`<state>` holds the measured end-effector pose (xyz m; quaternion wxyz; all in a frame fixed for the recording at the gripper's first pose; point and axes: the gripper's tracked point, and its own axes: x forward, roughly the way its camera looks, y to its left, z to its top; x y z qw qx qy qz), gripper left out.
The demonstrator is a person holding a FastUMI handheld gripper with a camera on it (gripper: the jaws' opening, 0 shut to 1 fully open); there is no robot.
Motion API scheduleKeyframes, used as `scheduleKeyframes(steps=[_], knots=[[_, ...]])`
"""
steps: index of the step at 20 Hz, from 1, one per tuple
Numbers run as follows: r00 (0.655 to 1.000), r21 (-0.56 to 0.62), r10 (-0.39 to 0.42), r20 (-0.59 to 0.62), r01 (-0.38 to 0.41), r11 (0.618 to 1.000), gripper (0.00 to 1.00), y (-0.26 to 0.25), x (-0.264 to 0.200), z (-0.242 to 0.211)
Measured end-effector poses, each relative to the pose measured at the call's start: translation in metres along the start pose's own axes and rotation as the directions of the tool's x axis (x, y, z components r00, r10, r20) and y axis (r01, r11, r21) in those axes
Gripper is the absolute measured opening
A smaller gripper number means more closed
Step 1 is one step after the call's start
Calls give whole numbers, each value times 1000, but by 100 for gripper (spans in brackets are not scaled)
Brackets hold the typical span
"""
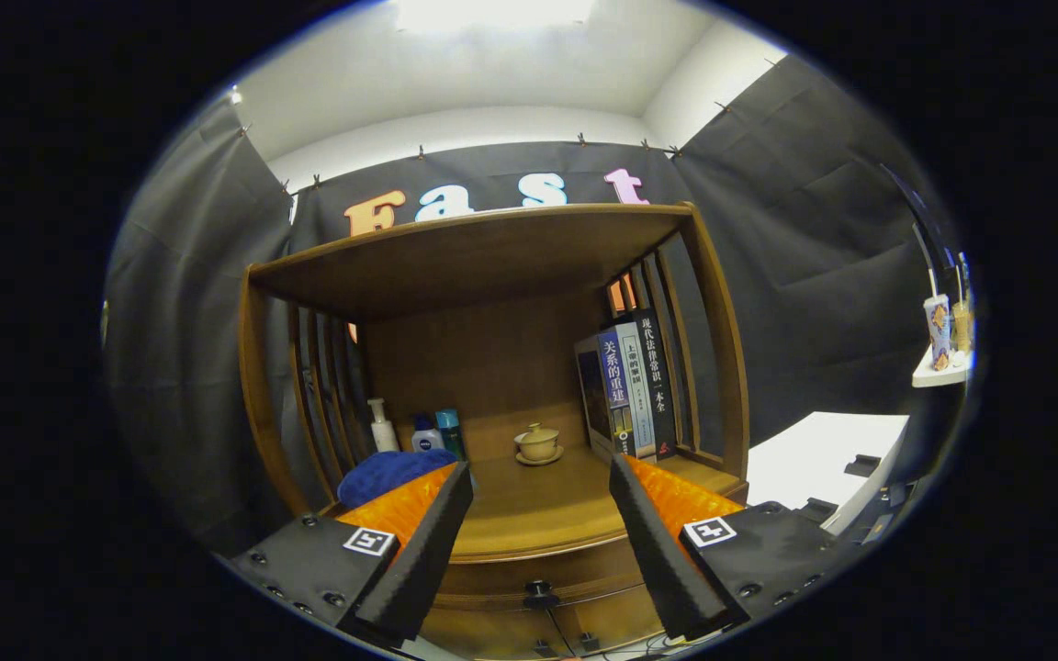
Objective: Pull open the drawer, take out the items inside it, and place them on the countertop above the cabinet.
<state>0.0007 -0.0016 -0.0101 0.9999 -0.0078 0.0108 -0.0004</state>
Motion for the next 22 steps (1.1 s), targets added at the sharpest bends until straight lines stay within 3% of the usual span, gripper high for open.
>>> scheduleKeyframes(steps=[14,22], knots=[[1000,-47,19,-6,-19,999,98,9,-1,-5],[999,-69,30,-40,-33,997,98,8,9,-38]])
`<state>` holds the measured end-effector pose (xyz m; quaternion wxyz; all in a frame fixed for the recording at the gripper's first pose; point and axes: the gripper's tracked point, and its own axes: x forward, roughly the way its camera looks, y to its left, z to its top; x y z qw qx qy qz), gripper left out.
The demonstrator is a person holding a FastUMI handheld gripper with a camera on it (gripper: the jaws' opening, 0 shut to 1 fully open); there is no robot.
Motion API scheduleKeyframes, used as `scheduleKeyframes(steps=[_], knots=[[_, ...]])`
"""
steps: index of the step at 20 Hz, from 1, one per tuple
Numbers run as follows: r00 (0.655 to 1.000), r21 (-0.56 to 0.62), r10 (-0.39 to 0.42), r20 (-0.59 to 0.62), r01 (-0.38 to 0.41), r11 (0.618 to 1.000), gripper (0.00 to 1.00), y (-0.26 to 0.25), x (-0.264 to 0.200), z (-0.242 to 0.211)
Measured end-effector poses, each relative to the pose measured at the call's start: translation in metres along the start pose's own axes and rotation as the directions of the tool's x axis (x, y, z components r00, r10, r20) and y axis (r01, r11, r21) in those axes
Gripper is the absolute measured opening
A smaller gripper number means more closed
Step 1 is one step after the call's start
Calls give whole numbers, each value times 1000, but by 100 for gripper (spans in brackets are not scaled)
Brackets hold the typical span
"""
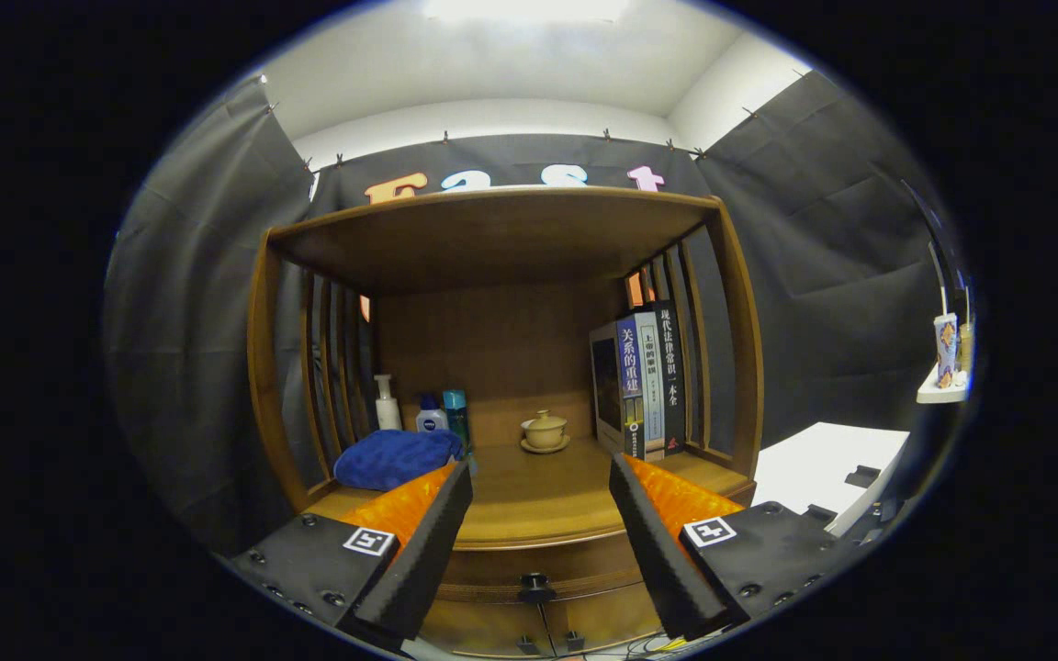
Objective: Pull open the drawer, take out the items inside it, and place them on the countertop above the cabinet.
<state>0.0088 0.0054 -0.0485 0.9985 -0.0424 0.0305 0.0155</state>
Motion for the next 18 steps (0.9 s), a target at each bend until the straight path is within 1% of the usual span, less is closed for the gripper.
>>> scheduleKeyframes(steps=[4,8,11,14,18], knots=[[999,-41,2,-46,-4,999,99,-8,10,-41],[992,-16,22,-122,-24,1000,99,-11,20,-93],[987,-13,21,-161,-24,1000,99,-17,26,-128],[980,-26,27,-197,-33,999,99,-23,32,-153],[968,-9,45,-245,-49,999,99,-25,44,-181]])
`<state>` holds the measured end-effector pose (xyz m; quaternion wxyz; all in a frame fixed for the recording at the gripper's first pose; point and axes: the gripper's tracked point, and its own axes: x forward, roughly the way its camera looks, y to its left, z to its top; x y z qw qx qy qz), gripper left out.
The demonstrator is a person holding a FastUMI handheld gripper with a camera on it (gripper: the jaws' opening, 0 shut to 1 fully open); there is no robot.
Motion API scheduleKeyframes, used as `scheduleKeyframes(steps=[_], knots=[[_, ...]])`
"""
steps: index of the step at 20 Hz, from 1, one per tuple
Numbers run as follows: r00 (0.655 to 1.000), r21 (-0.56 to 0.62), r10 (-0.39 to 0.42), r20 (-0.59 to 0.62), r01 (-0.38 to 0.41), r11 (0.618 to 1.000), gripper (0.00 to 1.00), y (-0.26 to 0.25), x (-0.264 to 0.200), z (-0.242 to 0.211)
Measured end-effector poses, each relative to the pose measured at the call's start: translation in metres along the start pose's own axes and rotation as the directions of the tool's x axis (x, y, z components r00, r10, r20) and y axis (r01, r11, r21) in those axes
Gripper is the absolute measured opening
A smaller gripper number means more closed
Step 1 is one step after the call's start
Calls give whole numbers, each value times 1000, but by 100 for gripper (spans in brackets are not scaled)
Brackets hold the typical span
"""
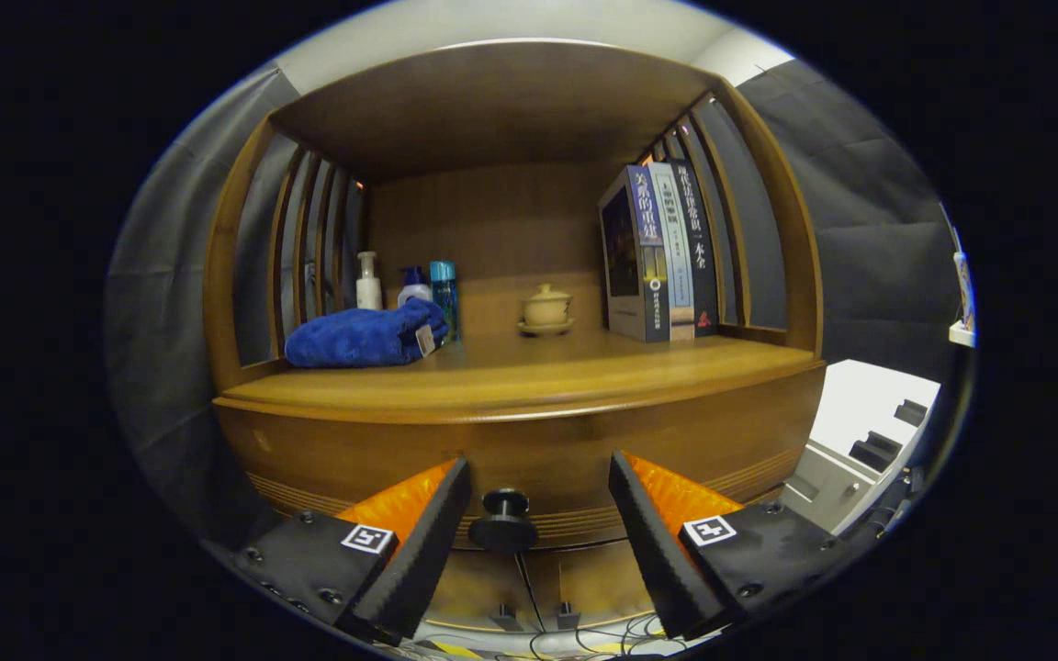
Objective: Pull open the drawer, take out the items inside it, and place them on the countertop above the cabinet.
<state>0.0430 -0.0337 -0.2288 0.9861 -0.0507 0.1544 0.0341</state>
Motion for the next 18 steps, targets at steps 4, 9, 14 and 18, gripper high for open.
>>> scheduleKeyframes(steps=[4,9,14,18], knots=[[999,21,26,-33,-25,999,100,1,10,-17],[998,1,40,-41,-40,999,99,4,13,-23],[996,9,59,-71,-59,998,79,18,15,-35],[997,-15,42,-70,-43,999,54,20,18,-38]])
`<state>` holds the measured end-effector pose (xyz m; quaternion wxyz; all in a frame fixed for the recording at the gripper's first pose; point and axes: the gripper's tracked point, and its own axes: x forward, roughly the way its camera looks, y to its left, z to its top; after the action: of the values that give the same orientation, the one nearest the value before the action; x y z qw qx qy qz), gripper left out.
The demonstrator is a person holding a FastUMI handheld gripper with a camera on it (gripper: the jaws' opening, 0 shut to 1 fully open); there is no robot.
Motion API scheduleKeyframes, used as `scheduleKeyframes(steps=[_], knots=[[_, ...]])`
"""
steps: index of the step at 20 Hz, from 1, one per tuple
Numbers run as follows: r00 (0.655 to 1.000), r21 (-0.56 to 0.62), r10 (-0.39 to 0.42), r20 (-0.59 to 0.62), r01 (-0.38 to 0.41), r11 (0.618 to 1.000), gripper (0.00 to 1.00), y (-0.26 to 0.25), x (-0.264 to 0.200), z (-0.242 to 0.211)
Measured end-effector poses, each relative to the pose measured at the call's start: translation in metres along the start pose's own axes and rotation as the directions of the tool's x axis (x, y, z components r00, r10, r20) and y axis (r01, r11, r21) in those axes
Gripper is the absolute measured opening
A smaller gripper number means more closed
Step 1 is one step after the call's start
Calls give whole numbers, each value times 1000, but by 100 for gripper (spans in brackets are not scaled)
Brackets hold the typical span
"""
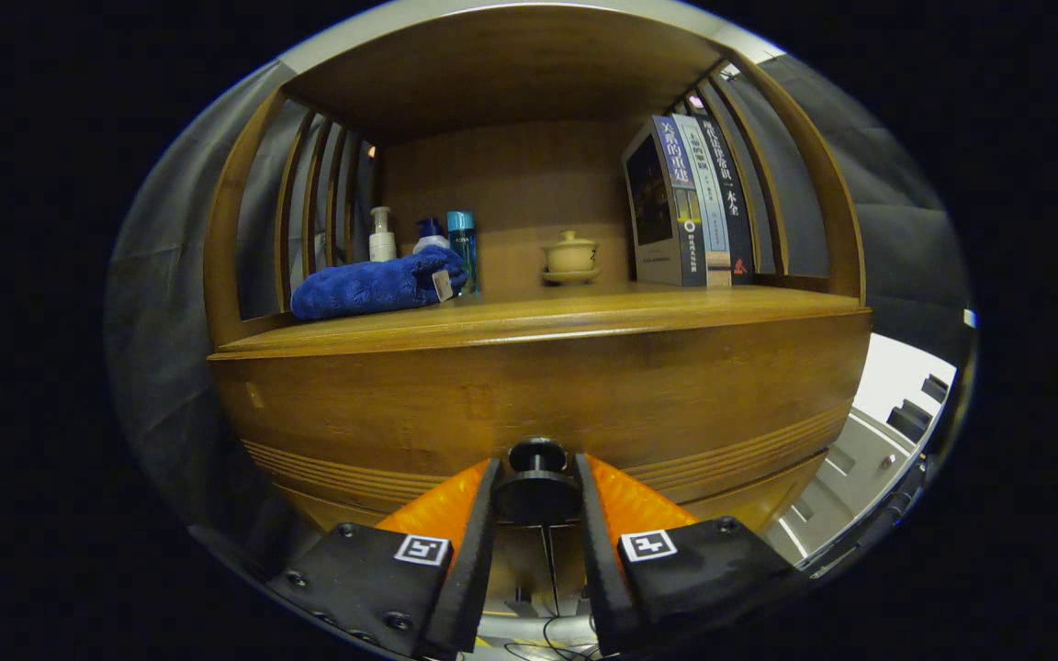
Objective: Pull open the drawer, take out the items inside it, and place them on the countertop above the cabinet.
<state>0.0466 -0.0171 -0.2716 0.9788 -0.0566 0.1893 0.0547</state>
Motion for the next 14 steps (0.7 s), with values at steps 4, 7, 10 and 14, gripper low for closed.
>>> scheduleKeyframes(steps=[4,7,10,14], knots=[[1000,10,2,-6,-2,1000,52,0,0,0],[1000,2,4,-9,-4,1000,50,1,1,-1],[1000,6,-1,-18,1,1000,46,1,0,-1],[999,-2,-28,-26,28,1000,43,-1,0,-2]])
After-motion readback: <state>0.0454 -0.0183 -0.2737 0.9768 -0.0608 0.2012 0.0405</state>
